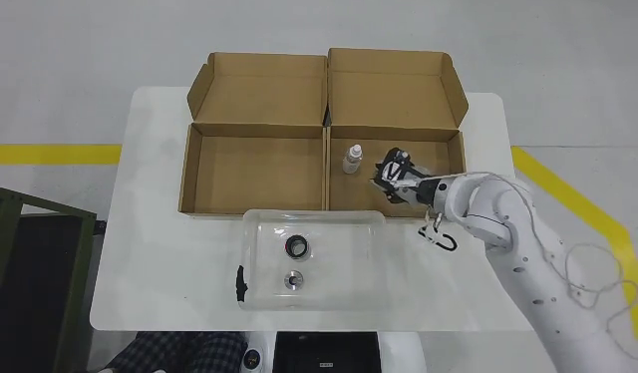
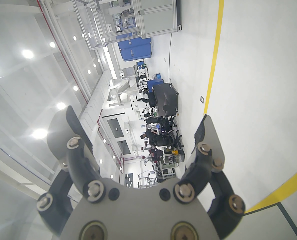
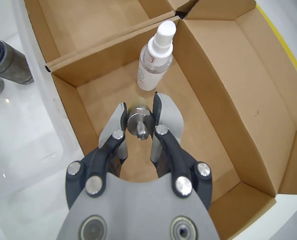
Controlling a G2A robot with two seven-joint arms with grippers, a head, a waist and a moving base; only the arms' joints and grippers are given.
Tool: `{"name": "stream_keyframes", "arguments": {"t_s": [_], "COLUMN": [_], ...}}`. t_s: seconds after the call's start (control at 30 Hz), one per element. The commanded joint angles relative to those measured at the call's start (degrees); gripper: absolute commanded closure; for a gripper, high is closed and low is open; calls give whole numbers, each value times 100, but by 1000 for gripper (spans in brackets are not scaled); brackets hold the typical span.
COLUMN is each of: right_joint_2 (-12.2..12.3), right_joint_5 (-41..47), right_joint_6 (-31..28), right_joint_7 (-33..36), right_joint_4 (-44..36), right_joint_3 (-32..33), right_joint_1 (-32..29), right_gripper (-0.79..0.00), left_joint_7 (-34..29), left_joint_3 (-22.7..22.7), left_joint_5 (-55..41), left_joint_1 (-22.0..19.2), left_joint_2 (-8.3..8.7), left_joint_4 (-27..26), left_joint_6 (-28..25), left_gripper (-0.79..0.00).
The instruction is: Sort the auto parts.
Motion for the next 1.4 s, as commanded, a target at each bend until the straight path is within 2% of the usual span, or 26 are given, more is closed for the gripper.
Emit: {"name": "stream_keyframes", "arguments": {"t_s": [0.0, 0.47, 0.67, 0.8, 0.93, 1.0, 1.37], "right_joint_2": [-17, -158, -212, -253, -286, -300, -224], "right_joint_5": [-37, -383, -524, -558, -581, -576, -351], "right_joint_6": [7, 181, 304, 370, 410, 427, 418], "right_joint_7": [45, 294, 332, 356, 370, 380, 270], "right_joint_4": [103, 735, 844, 900, 971, 993, 584], "right_joint_3": [-101, -757, -951, -1079, -1163, -1192, -793], "right_joint_1": [97, 634, 751, 824, 895, 916, 643], "right_gripper": [0, 0, -142, -185, -305, -336, -348], "left_joint_7": [0, 0, 0, 0, 0, 0, 0], "left_joint_3": [0, 0, 0, 0, 0, 0, 0], "left_joint_5": [0, 0, 0, 0, 0, 0, 0], "left_joint_1": [0, 0, 0, 0, 0, 0, 0], "left_joint_2": [0, 0, 0, 0, 0, 0, 0], "left_joint_4": [0, 0, 0, 0, 0, 0, 0], "left_joint_6": [0, 0, 0, 0, 0, 0, 0], "left_gripper": [-785, -785, -785, -785, -785, -785, -785]}}
